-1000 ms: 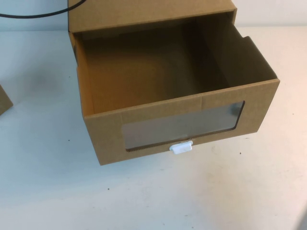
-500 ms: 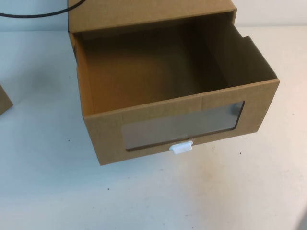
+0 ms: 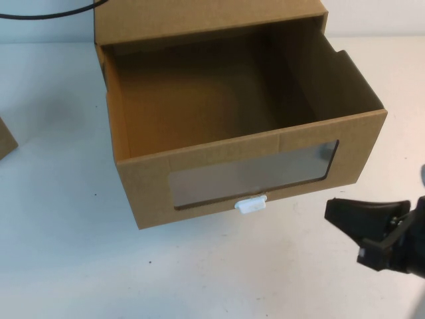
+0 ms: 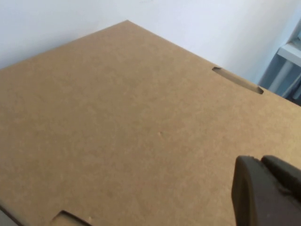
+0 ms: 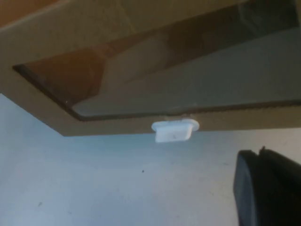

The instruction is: Open the shoe box

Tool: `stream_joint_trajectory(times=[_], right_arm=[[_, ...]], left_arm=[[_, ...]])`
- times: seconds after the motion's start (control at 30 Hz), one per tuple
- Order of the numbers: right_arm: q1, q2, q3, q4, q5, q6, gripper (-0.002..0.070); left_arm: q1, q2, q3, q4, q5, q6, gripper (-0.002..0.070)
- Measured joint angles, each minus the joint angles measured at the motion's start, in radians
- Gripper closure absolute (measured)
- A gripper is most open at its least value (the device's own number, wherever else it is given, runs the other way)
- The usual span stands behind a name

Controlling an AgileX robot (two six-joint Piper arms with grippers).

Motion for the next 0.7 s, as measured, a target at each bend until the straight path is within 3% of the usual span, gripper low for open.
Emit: stream_joint_trajectory(times=[0.5,0.7], right_arm=[[0.0,0.077,-0.02,-0.009,0.039,0.0,0.0694],[0.0,0.03,-0.02,-0.009,-0.006,-0.024,0.0694]], left_arm=[[0.0,0.0,0.0,-0.021,-0.014,0.009,0.068],[0.0,-0.041,0.0,0.06,-0.061,0.011,0.068]])
